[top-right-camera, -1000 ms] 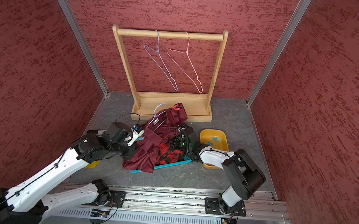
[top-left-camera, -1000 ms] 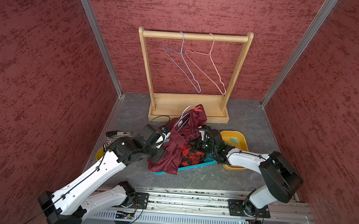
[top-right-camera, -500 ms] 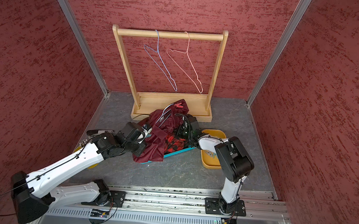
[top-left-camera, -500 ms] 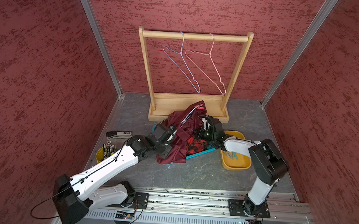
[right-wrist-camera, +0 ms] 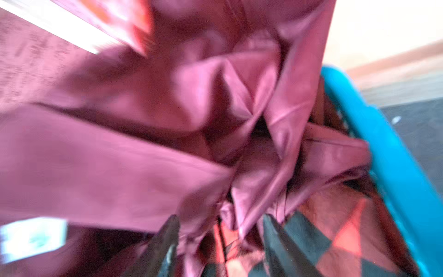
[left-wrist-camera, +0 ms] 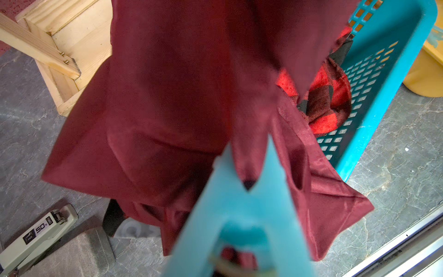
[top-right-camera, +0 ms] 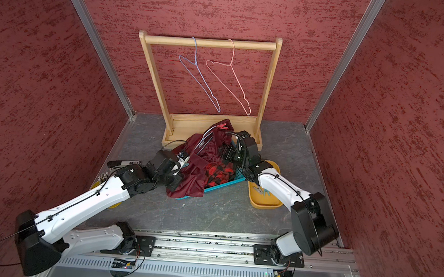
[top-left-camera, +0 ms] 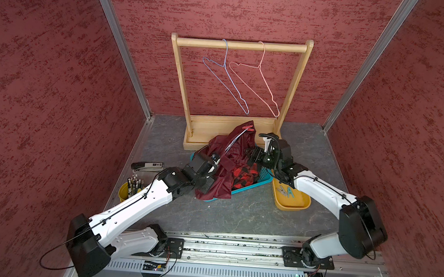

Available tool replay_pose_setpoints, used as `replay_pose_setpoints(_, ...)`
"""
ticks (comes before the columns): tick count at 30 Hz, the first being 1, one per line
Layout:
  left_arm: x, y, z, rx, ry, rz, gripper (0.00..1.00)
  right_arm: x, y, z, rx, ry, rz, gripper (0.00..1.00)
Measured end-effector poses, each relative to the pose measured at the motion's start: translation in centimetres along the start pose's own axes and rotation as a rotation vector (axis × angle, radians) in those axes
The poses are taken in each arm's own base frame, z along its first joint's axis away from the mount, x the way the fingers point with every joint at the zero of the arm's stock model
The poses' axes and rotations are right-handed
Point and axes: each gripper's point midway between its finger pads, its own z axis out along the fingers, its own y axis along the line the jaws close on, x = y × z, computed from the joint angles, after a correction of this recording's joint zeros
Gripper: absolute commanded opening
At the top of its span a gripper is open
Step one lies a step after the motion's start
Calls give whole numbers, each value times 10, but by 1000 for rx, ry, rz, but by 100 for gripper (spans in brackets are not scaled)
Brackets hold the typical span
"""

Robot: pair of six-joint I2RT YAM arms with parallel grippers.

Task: Remove the clothespins securing long-sleeve shirts to the hanger
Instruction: Move the bin to the center of the board, then remove the clamp from the hanger.

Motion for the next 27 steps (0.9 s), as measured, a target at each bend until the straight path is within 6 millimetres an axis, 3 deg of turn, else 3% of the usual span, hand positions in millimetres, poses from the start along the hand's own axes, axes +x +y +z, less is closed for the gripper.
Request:
replay_pose_setpoints(9,1,-17,0,22,2,98,0,-18,-17,-46,78,-24,45,83)
replay_pose_setpoints(14,6,-29,10,25,37,144,0,-40,-11,-80,32,-87,52,90)
replay_pose_setpoints(17,8,-35,17,24,56,166,0,-43,-13,-96,-1,-107,68,92)
replay_pose_setpoints(21,10,-47,24,35,66,199,0,-33,-30,-93,-27,-93,125,93)
replay_pose_setpoints(27,15,-66,35,46,87,257,0,-6,-63,-65,-36,-21,255,85)
